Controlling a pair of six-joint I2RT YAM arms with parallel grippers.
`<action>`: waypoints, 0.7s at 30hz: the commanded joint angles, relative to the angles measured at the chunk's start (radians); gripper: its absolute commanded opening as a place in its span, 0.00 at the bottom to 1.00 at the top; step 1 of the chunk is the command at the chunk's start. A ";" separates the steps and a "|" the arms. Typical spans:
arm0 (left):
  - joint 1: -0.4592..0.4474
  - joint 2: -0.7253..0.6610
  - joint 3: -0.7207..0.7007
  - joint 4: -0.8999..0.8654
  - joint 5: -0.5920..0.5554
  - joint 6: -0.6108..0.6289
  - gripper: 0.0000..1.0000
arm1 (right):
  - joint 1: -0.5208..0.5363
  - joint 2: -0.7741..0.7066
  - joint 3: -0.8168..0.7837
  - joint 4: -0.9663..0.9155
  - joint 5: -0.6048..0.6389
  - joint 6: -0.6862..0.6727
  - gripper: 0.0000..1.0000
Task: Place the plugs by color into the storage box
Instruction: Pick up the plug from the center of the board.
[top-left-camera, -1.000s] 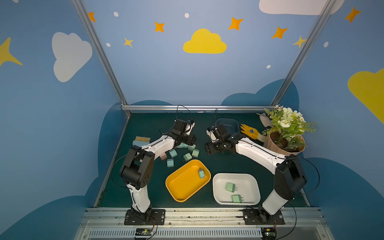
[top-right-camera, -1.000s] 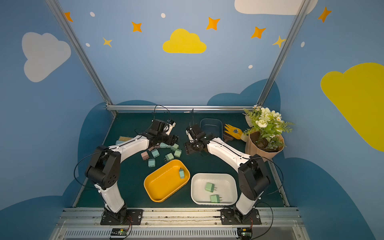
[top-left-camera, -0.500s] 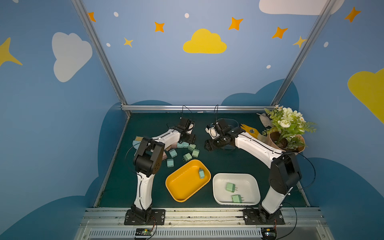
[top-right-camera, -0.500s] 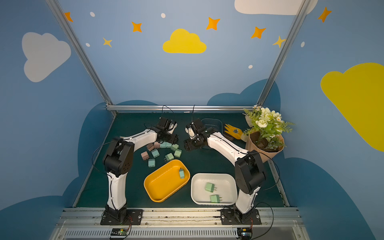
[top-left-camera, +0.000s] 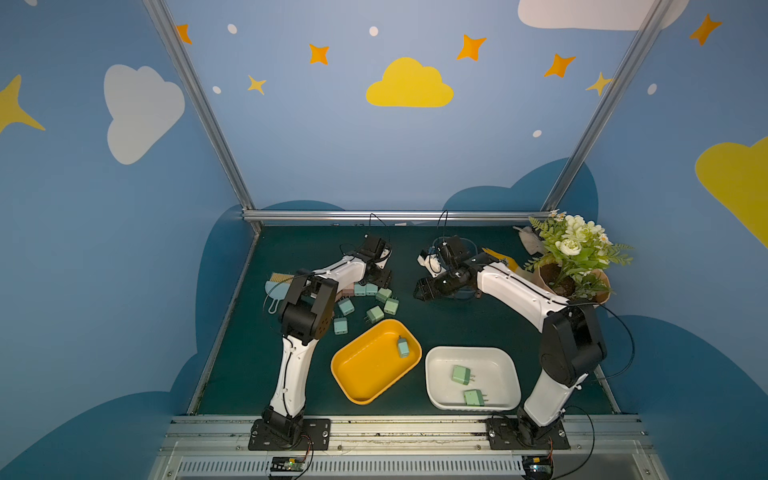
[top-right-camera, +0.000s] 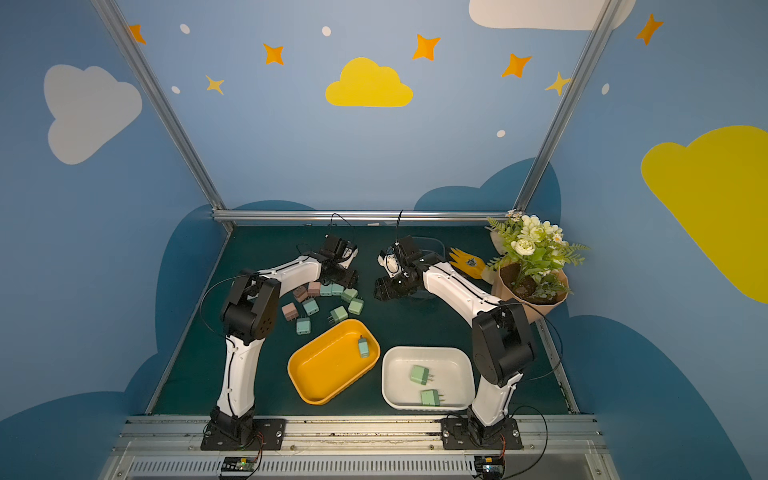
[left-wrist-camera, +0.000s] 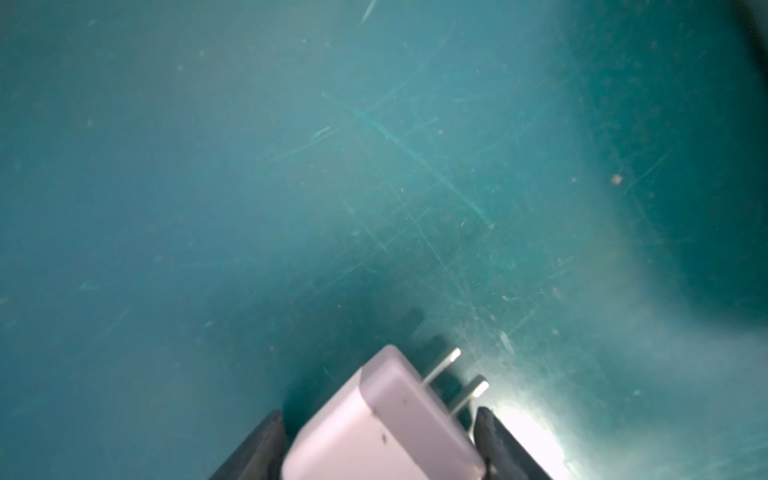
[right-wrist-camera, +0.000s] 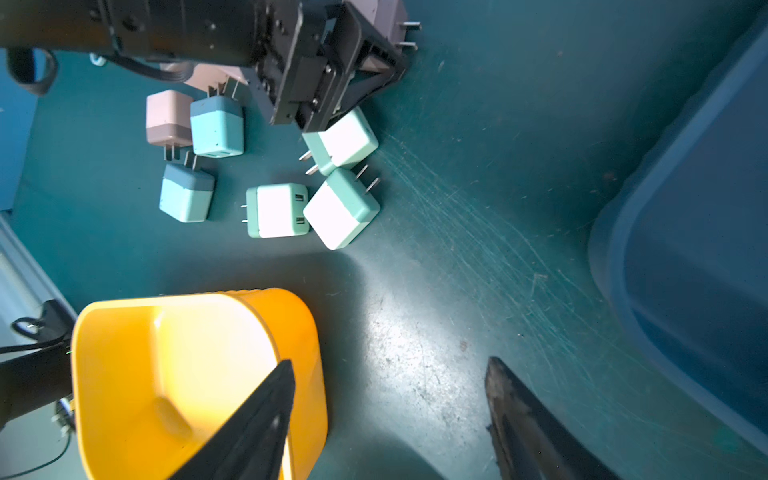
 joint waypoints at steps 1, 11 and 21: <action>0.007 0.011 0.023 -0.017 0.007 0.021 0.71 | -0.004 0.017 -0.011 0.002 -0.043 0.000 0.73; 0.008 0.015 0.028 -0.016 0.011 0.056 0.61 | -0.017 0.015 -0.010 -0.005 -0.041 0.000 0.71; 0.008 -0.022 0.020 -0.016 0.009 0.072 0.53 | -0.015 0.017 0.020 -0.029 -0.054 0.017 0.68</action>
